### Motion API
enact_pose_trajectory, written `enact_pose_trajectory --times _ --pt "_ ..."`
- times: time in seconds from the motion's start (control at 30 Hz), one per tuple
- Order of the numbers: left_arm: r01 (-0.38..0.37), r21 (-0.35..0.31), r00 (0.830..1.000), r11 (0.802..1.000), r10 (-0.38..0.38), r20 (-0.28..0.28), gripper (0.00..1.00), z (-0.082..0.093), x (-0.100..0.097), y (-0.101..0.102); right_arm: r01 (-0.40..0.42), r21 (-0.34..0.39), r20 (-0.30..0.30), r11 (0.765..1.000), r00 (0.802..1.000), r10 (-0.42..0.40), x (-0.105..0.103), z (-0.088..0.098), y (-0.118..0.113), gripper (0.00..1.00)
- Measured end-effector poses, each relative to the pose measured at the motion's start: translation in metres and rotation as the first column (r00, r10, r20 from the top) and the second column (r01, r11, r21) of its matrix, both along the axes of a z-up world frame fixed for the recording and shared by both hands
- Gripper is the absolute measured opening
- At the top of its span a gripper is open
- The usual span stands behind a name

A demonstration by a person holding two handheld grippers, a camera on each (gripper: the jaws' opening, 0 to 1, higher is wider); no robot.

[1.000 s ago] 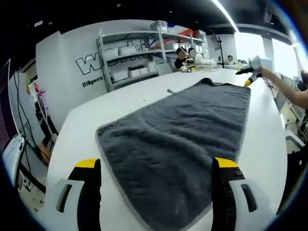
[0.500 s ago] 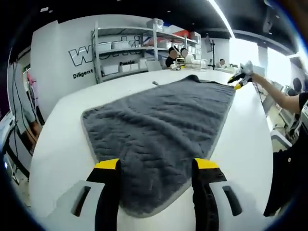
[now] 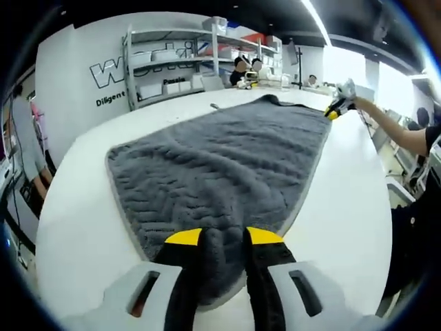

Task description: Open the folded towel by lifting each exposed corner and separating the folded layers until the towel lies flat within the target outline without major curled edges

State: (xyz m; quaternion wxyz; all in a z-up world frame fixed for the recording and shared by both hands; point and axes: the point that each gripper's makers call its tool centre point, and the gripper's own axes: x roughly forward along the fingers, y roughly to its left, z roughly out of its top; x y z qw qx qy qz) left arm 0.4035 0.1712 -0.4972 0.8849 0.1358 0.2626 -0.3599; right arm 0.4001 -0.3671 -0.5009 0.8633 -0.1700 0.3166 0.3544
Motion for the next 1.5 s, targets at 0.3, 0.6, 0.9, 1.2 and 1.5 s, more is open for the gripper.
enact_pose_trajectory --times 0.3,0.6,0.9,1.2,1.5 --pt "-0.010 -0.015 1.000 1.000 0.010 -0.002 0.08 0.000 0.000 0.008 0.009 0.006 -0.013 1.000 1.000 -0.009 -0.006 0.000 -0.001 0.03" --pt "-0.009 -0.013 1.000 1.000 0.008 -0.025 0.07 0.000 -0.012 0.017 -0.004 0.036 -0.037 0.999 0.999 0.006 -0.026 0.001 0.001 0.02" --pt "0.015 -0.027 0.998 1.000 -0.017 -0.056 0.07 0.000 -0.037 0.024 -0.056 0.014 -0.059 0.998 0.997 0.057 -0.051 0.001 0.004 0.02" --pt "0.021 -0.047 0.997 0.999 -0.024 -0.078 0.07 0.000 -0.066 0.031 -0.135 -0.045 -0.091 0.990 0.987 0.130 -0.078 0.001 0.012 0.02" --pt "0.051 0.003 0.993 0.999 -0.050 -0.107 0.07 0.000 -0.096 0.040 -0.177 -0.069 -0.126 0.982 0.978 0.168 -0.103 0.001 0.012 0.01"
